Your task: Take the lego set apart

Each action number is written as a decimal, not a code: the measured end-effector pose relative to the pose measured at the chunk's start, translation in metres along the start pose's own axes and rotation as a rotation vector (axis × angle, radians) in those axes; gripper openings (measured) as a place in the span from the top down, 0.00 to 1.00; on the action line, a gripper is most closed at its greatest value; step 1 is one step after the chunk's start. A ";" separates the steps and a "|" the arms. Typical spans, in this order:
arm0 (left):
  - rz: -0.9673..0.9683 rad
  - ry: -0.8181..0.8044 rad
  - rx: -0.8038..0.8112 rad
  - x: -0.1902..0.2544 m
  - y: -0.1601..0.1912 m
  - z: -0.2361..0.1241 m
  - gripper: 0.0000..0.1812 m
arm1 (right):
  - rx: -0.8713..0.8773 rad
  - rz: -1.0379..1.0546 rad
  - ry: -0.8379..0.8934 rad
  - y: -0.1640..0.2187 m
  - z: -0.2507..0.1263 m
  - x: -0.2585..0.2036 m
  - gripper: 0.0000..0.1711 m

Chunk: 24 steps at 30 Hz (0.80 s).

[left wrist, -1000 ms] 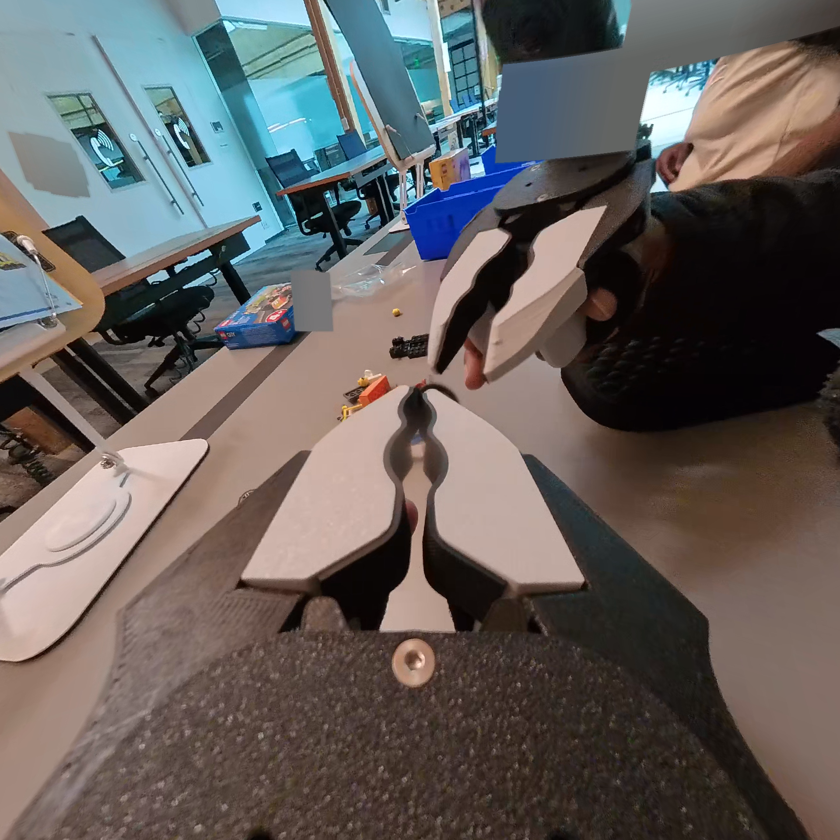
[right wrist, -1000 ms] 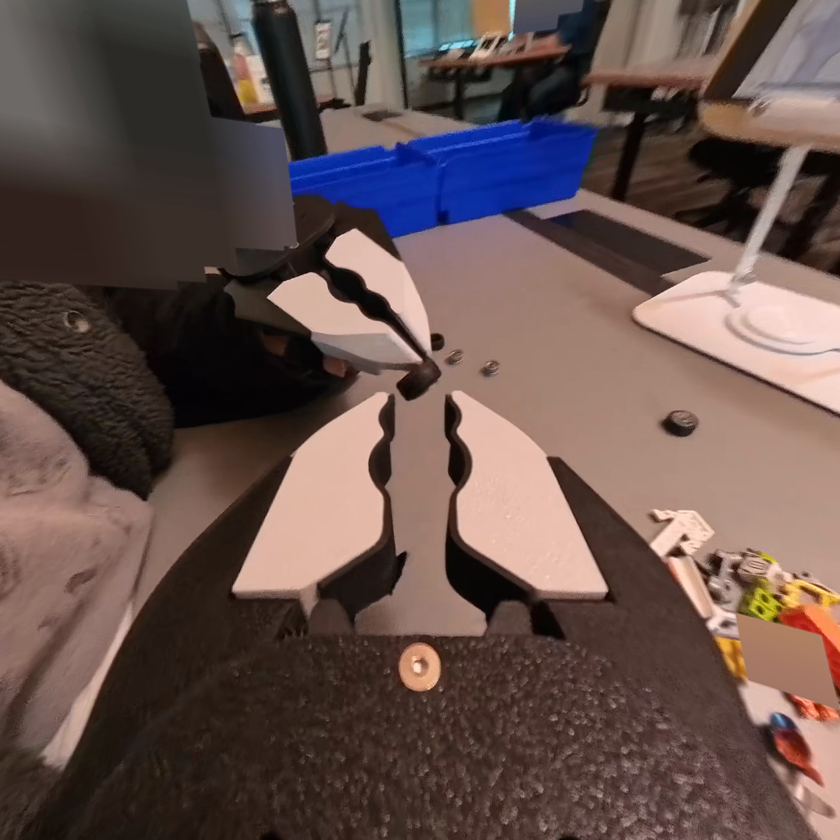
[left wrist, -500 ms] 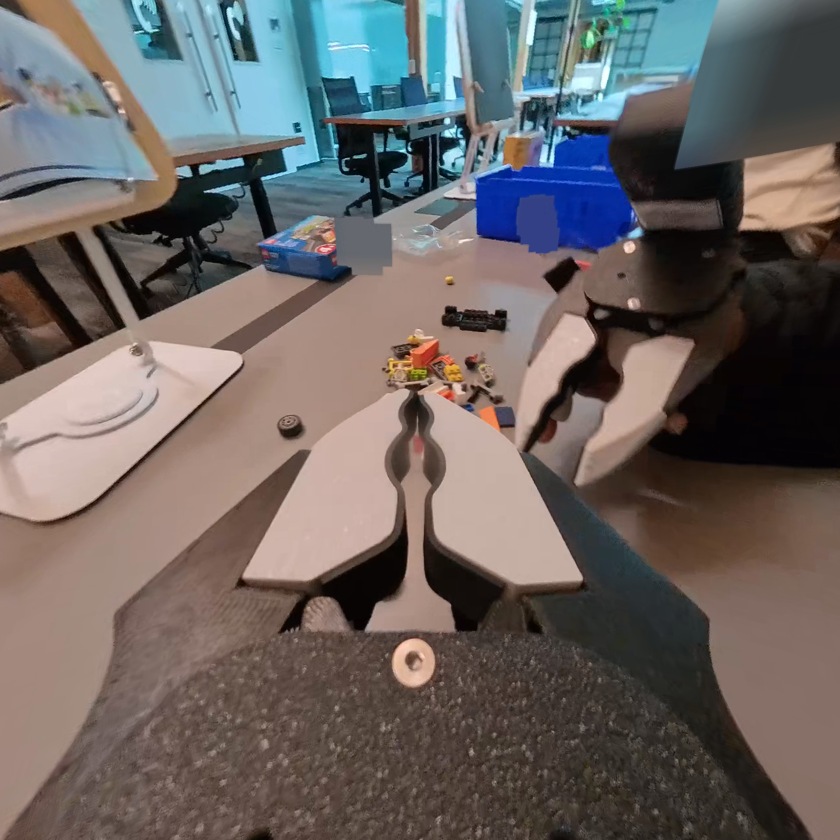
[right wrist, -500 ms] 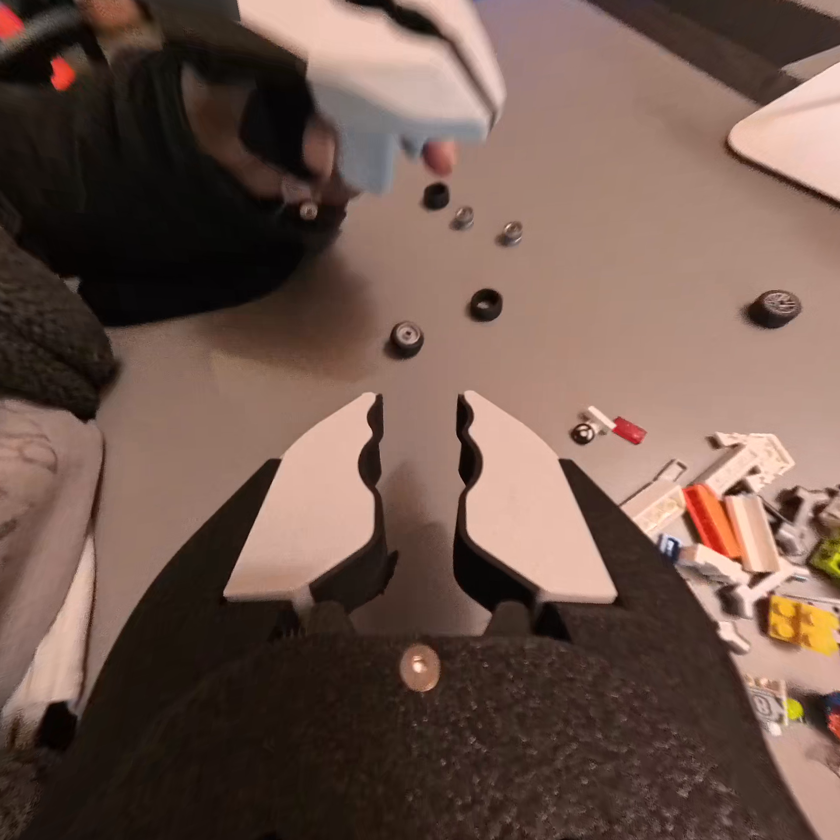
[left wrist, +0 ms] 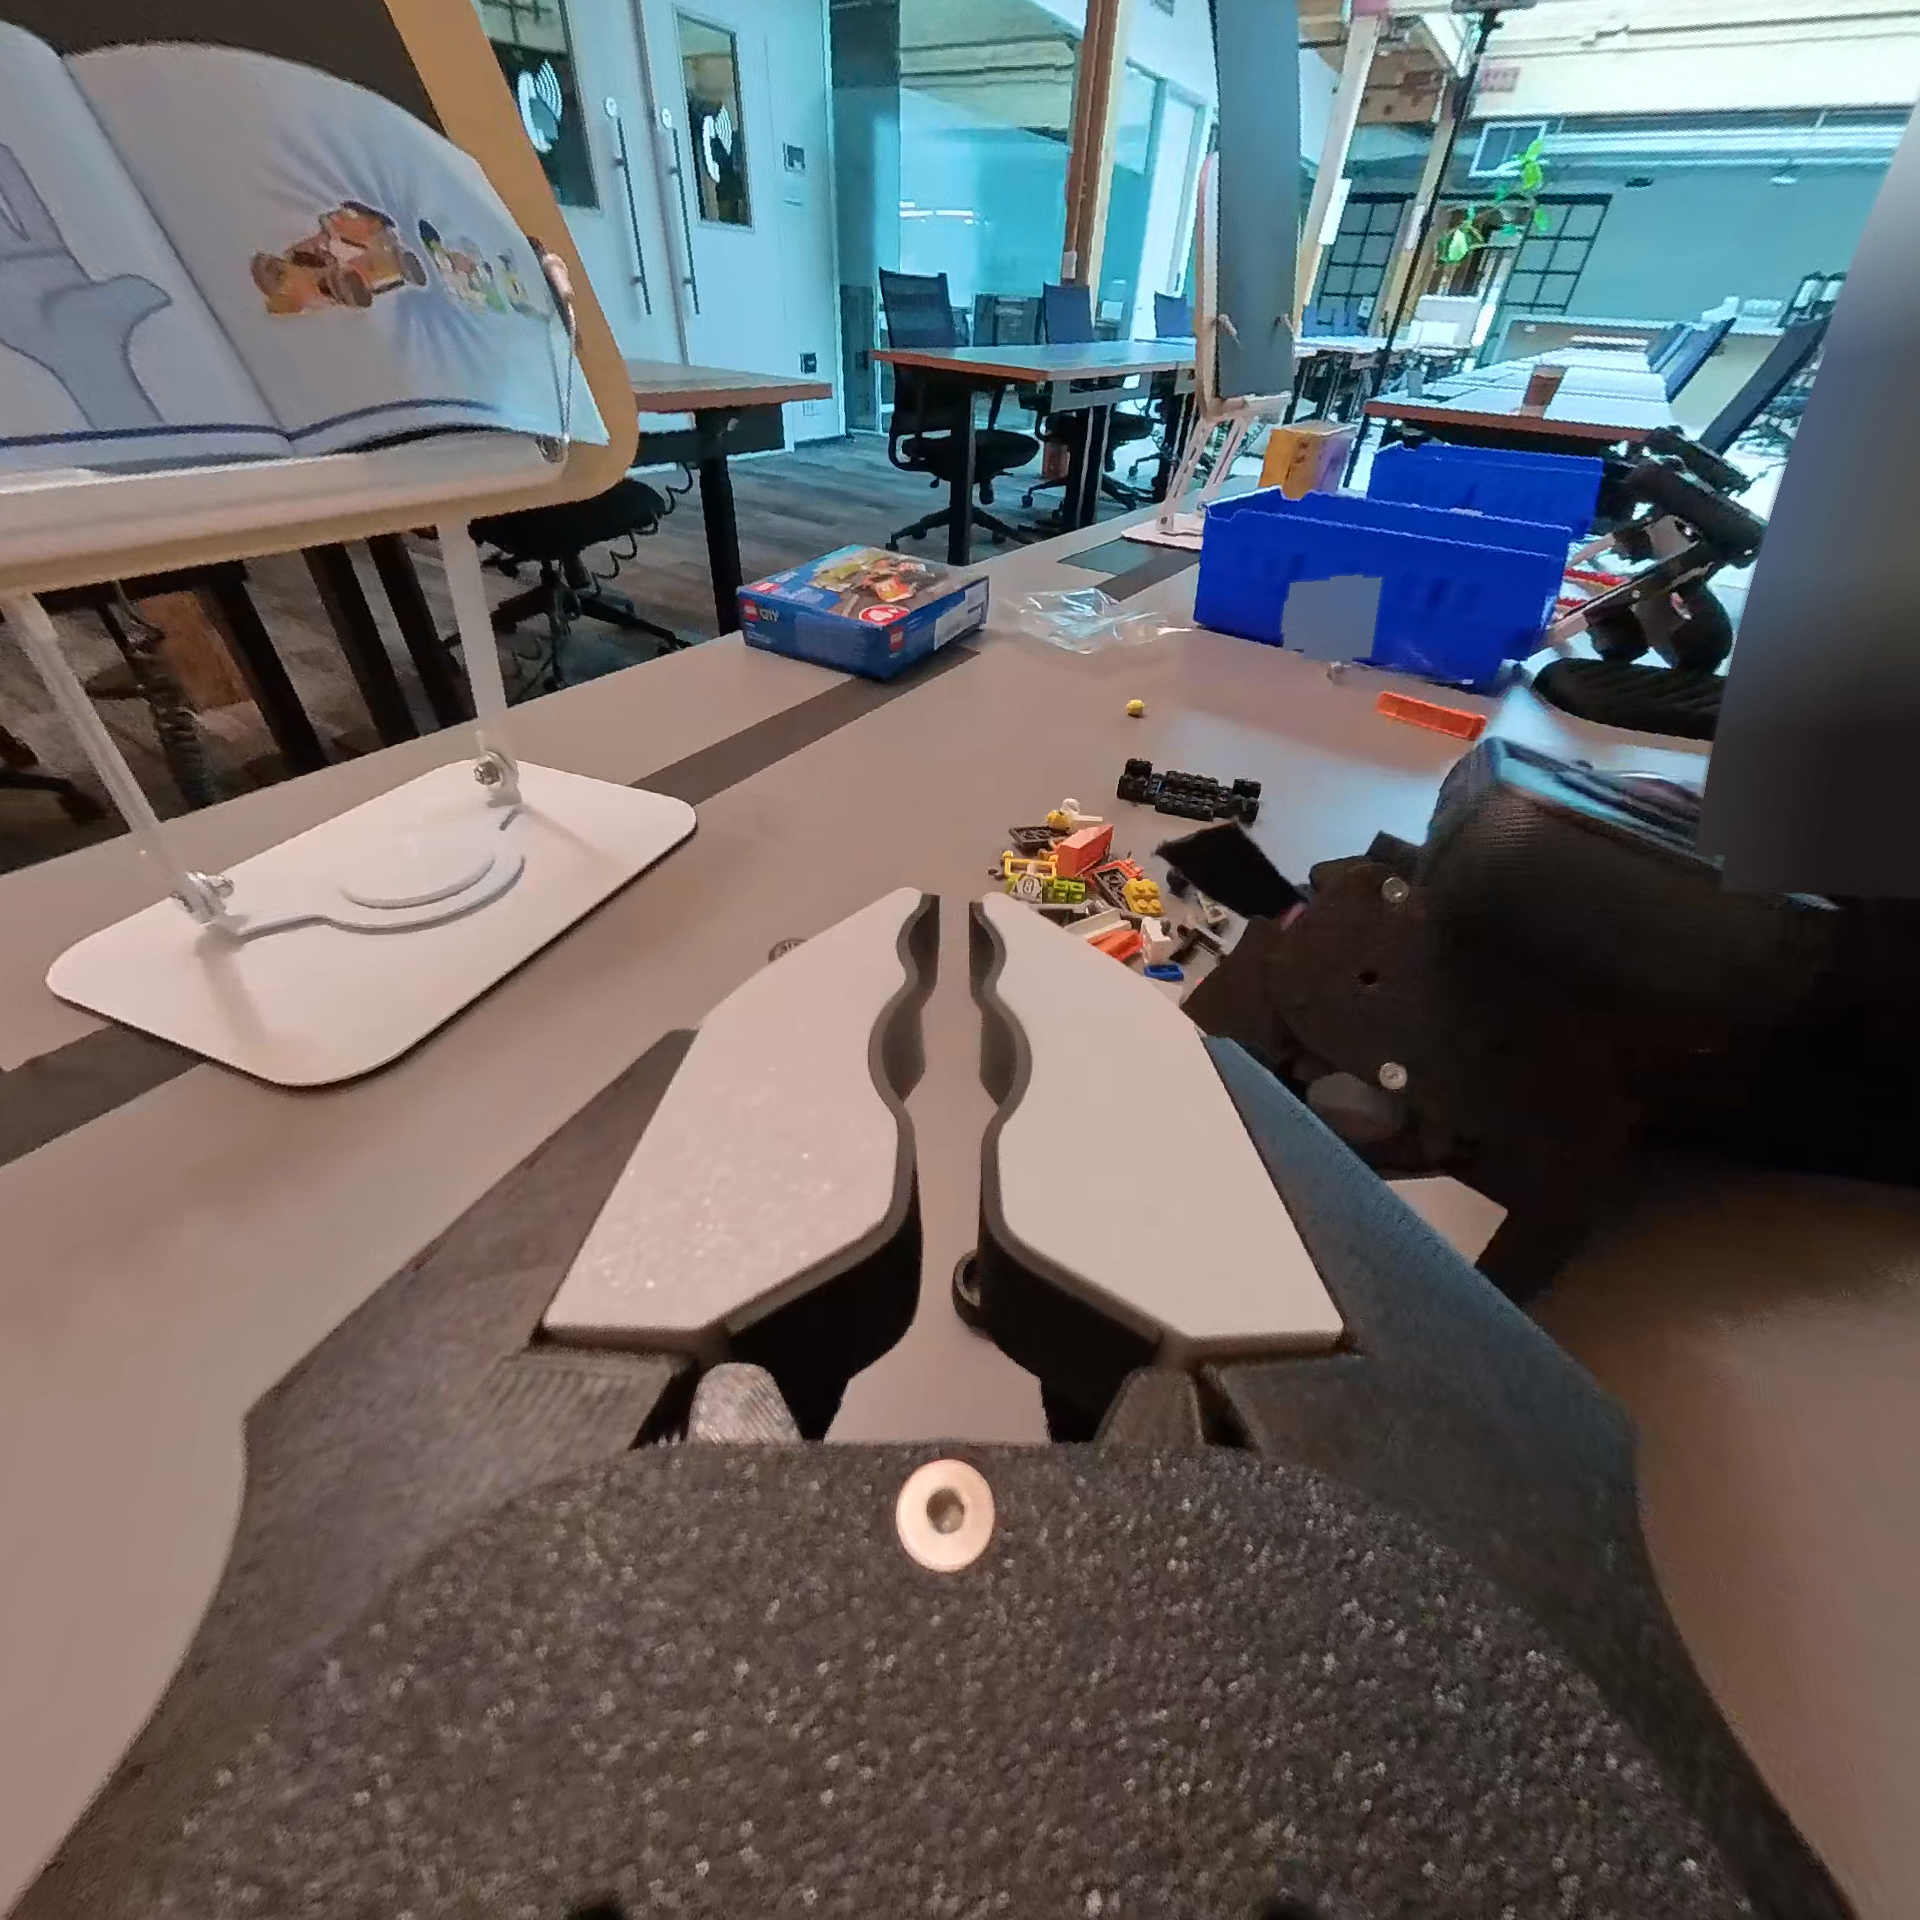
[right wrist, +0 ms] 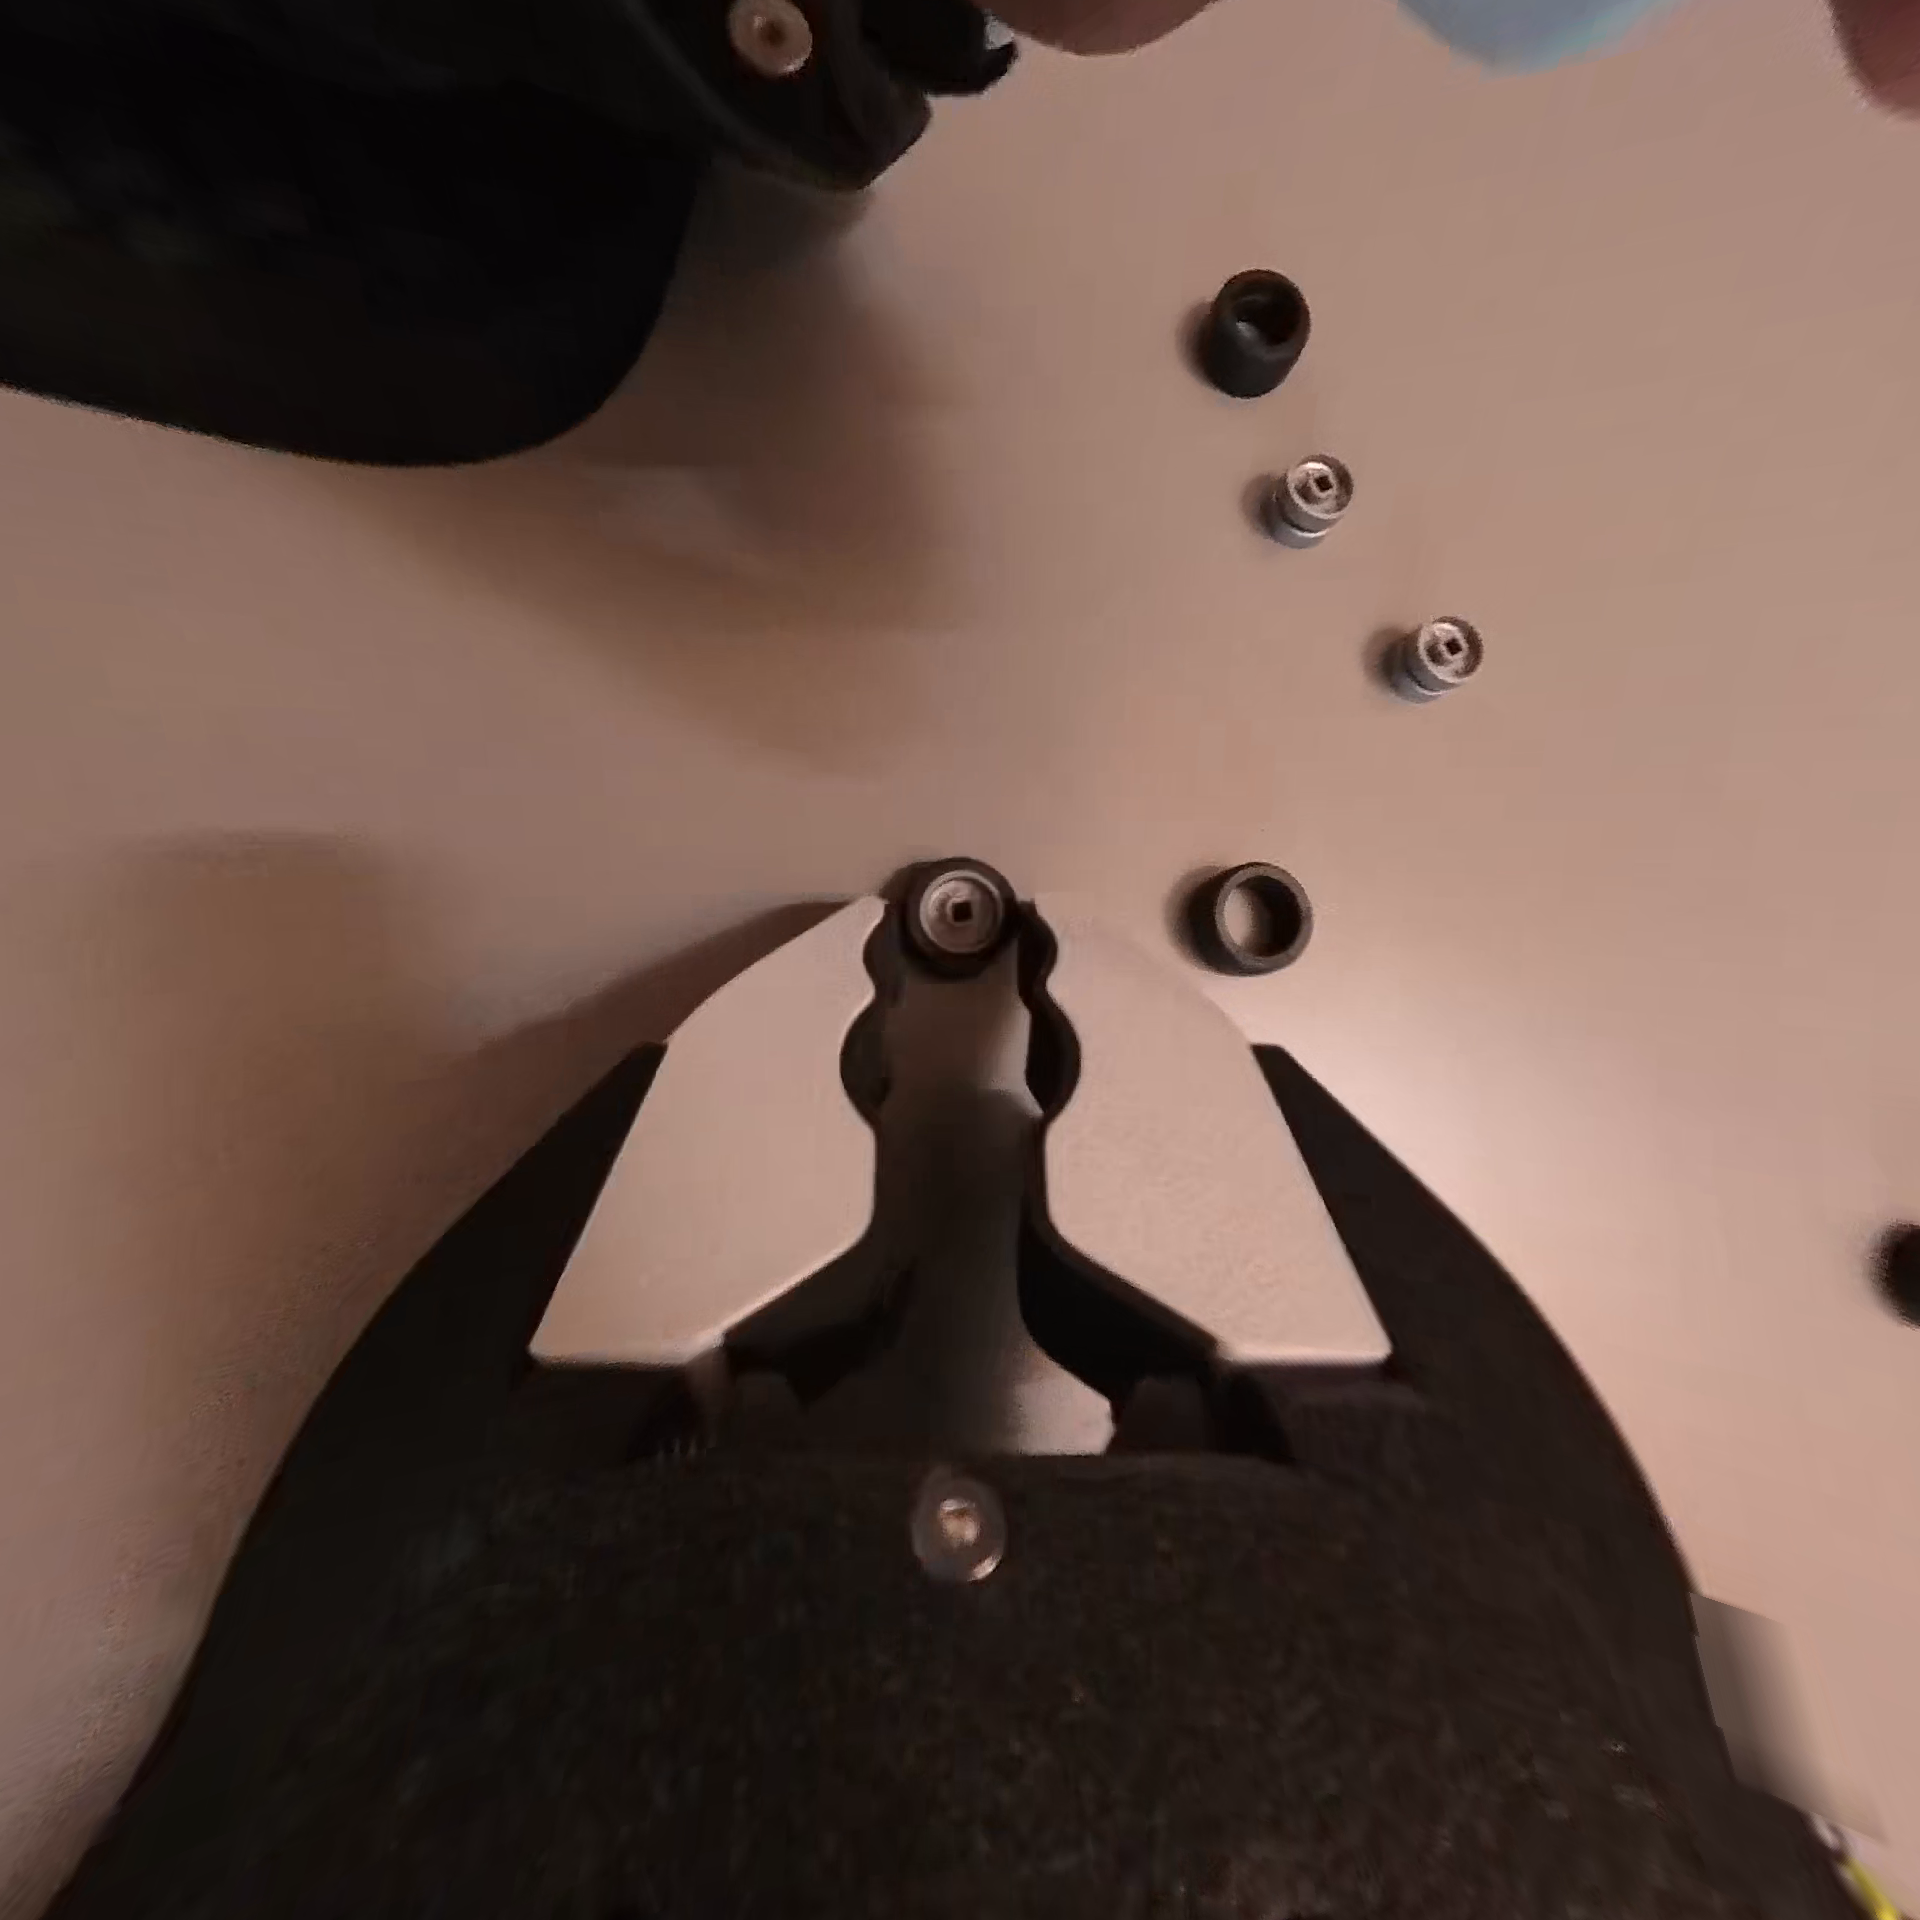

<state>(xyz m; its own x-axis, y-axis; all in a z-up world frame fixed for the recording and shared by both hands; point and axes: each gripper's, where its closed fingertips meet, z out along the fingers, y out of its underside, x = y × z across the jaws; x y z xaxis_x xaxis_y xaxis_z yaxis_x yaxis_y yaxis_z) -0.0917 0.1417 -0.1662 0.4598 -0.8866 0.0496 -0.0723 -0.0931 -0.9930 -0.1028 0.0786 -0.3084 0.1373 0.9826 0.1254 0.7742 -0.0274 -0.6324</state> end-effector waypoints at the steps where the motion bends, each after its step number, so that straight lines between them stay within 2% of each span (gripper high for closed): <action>1: -0.008 0.006 -0.011 0.000 0.002 0.000 0.97 | 0.000 -0.020 0.001 0.001 -0.001 -0.001 0.88; 4: -0.068 0.084 -0.079 0.006 0.014 0.001 0.98 | 0.114 -0.020 0.073 -0.005 -0.019 0.008 0.88; 7: -0.257 0.274 -0.160 0.029 0.028 0.003 0.95 | 0.345 -0.075 0.197 -0.026 -0.062 0.016 0.88; 9: -0.383 0.394 -0.170 0.045 0.028 0.004 0.90 | 0.425 -0.131 0.304 -0.032 -0.090 0.021 0.88; 13: -0.458 0.475 -0.155 0.064 0.023 0.007 0.87 | 0.434 -0.186 0.436 -0.029 -0.117 0.024 0.88; 17: -0.452 0.504 -0.207 0.083 0.033 0.015 0.87 | 0.397 -0.241 0.498 -0.028 -0.119 0.022 0.88; 19: -0.449 0.507 -0.204 0.087 0.033 0.016 0.93 | 0.372 -0.260 0.513 -0.027 -0.117 0.022 0.88; 22: -0.384 0.503 -0.190 0.088 0.031 0.015 0.93 | 0.389 -0.262 0.519 -0.028 -0.119 0.021 0.88; 24: -0.328 0.537 -0.167 0.093 0.028 0.011 0.94 | 0.440 -0.210 0.454 -0.030 -0.122 0.017 0.87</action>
<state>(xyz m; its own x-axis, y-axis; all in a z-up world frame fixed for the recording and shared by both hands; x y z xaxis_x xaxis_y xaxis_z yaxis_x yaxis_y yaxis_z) -0.0409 0.0616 -0.1910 -0.0224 -0.8993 0.4367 -0.1597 -0.4280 -0.8896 -0.0482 0.0737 -0.1946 0.3320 0.7813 0.5286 0.5017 0.3283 -0.8003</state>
